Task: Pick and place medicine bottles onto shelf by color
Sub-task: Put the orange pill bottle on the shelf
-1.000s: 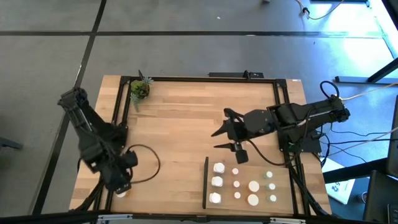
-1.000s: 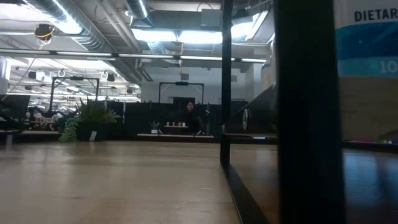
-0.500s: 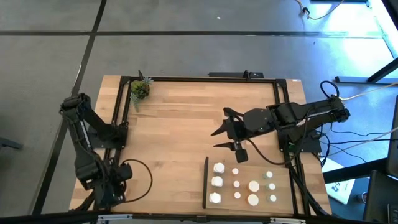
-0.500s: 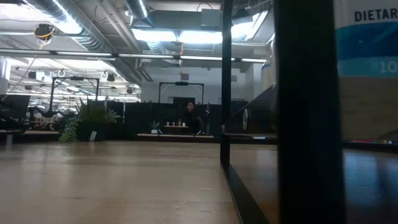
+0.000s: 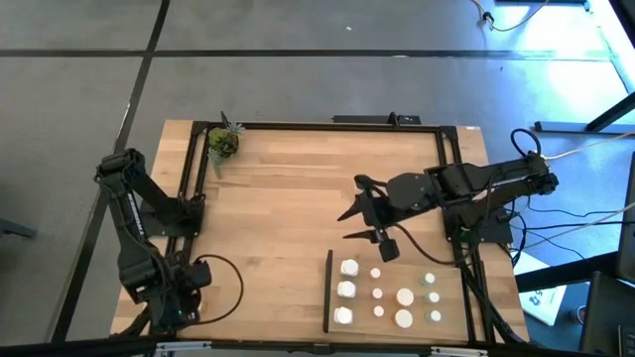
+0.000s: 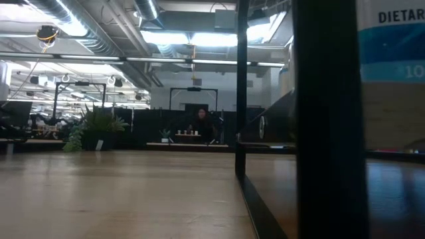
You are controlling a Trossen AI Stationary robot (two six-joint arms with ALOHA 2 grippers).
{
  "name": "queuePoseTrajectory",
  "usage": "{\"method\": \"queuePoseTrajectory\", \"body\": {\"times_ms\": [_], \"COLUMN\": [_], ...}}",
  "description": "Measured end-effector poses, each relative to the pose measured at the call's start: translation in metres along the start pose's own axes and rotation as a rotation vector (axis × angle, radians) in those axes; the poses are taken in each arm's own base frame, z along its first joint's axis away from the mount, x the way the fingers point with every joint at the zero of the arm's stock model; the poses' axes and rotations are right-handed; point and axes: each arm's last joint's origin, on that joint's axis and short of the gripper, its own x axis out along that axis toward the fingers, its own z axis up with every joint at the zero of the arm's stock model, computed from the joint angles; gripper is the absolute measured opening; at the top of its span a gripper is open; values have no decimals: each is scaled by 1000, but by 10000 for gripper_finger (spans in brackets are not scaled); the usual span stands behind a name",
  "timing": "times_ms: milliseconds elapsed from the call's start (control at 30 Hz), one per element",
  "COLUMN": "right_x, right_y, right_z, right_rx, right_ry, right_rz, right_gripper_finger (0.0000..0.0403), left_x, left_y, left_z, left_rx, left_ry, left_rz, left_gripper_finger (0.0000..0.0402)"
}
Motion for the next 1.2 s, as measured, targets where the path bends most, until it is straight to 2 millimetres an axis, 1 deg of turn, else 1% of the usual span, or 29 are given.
{"method": "queuePoseTrajectory", "body": {"times_ms": [133, 533, 833, 1033, 1200], "right_x": [0, 0, 0, 0, 0], "right_y": [0, 0, 0, 0, 0], "right_z": [0, 0, 0, 0, 0], "right_rx": [-12, -12, -12, -12, -12], "right_ry": [-2, -3, -4, -4, -4], "right_rz": [7, 7, 6, 6, 6], "right_gripper_finger": [188, 188, 188, 188, 188], "left_x": [0, 0, -1, -2, -3], "left_y": [0, 0, 0, 1, 0], "left_z": [1, 1, -9, -23, -30], "left_rx": [30, 155, 190, 118, 86], "left_ry": [-35, -41, -54, -45, -47], "left_rz": [0, 3, -1, -15, -38], "left_gripper_finger": [137, 137, 137, 137, 137]}}
